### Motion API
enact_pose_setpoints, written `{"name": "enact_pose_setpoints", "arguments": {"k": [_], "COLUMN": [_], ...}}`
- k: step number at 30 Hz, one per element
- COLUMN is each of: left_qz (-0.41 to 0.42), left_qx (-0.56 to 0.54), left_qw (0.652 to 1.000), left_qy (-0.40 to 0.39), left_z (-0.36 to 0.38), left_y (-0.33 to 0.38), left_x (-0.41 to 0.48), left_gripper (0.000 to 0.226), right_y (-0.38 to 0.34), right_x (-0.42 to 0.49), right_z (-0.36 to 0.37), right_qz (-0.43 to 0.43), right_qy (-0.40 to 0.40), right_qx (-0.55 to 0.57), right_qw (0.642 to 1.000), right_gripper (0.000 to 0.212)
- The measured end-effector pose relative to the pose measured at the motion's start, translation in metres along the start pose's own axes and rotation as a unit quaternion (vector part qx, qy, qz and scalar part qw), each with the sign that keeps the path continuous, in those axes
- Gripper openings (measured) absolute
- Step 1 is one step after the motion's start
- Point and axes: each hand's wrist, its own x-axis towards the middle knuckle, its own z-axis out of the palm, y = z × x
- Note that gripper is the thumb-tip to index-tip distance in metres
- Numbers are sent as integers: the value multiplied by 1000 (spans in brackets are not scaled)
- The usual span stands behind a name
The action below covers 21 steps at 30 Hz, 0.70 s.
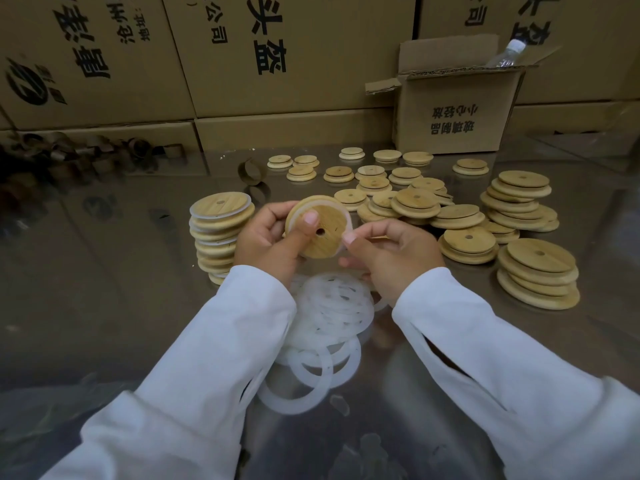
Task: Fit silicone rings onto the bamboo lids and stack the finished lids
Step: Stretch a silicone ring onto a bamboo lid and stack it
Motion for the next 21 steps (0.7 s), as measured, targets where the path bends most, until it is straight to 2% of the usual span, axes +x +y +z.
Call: {"name": "enact_pose_setpoints", "arguments": {"k": [11,16,21], "left_qz": [-54,-68,-79], "left_qx": [-101,-114,-121], "left_qw": [993,991,989], "left_qy": [-3,4,10], "left_z": [3,3,5], "left_y": [2,3,2], "left_x": [1,3,2], "left_gripper": [9,9,8], "right_y": [-4,-7,-6], "right_x": [3,4,3], "right_z": [-1,0,0], "right_qz": [16,31,26], "right_qy": [-13,-30,-14], "right_qx": [-2,4,-27], "right_qw": [1000,999,999], "right_gripper": [21,23,22]}}
